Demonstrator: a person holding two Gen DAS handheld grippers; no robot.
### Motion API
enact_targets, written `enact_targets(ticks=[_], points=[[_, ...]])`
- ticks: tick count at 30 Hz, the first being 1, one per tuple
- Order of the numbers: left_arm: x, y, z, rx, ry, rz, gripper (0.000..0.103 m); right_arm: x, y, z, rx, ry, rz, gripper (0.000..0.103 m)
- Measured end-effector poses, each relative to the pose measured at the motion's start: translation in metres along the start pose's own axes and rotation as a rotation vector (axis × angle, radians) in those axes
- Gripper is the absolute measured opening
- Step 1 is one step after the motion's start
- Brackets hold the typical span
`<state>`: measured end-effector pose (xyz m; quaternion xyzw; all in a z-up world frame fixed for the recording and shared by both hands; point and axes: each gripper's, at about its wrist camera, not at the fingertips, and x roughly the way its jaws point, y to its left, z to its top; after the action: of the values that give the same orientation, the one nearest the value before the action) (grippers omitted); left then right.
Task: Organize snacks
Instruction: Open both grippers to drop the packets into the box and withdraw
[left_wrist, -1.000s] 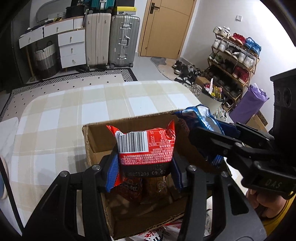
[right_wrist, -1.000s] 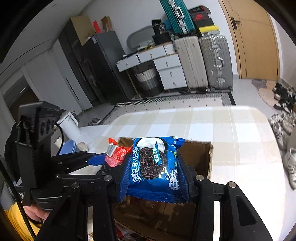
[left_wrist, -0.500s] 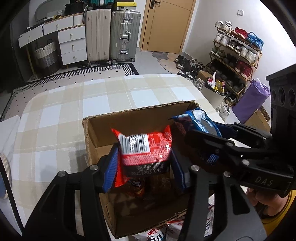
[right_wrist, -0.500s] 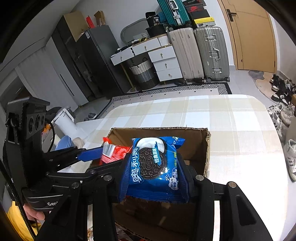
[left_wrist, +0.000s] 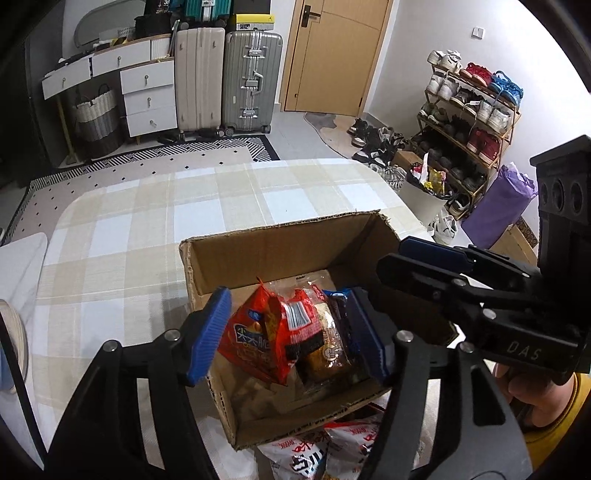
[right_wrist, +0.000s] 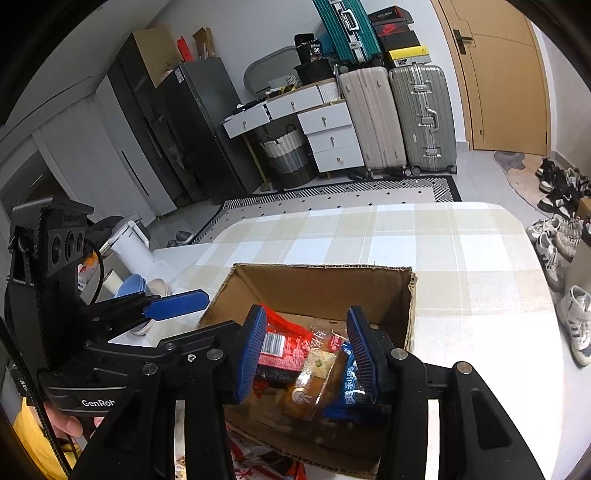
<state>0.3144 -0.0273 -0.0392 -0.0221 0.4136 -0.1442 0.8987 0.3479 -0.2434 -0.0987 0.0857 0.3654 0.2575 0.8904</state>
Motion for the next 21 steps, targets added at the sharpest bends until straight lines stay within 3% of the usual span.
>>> enact_targets(ticks=[6,21], points=[[-0.030,-0.006,-0.005,0.003,-0.031,0.008,0.075,-0.033,0.016,0.003,-0.018,-0.049,0.004,0.047],[-0.174,-0.036,-0.034,0.006,-0.202,0.004,0.079,-0.158,0.091,-0.005,-0.130,-0.227,0.036,0.052]])
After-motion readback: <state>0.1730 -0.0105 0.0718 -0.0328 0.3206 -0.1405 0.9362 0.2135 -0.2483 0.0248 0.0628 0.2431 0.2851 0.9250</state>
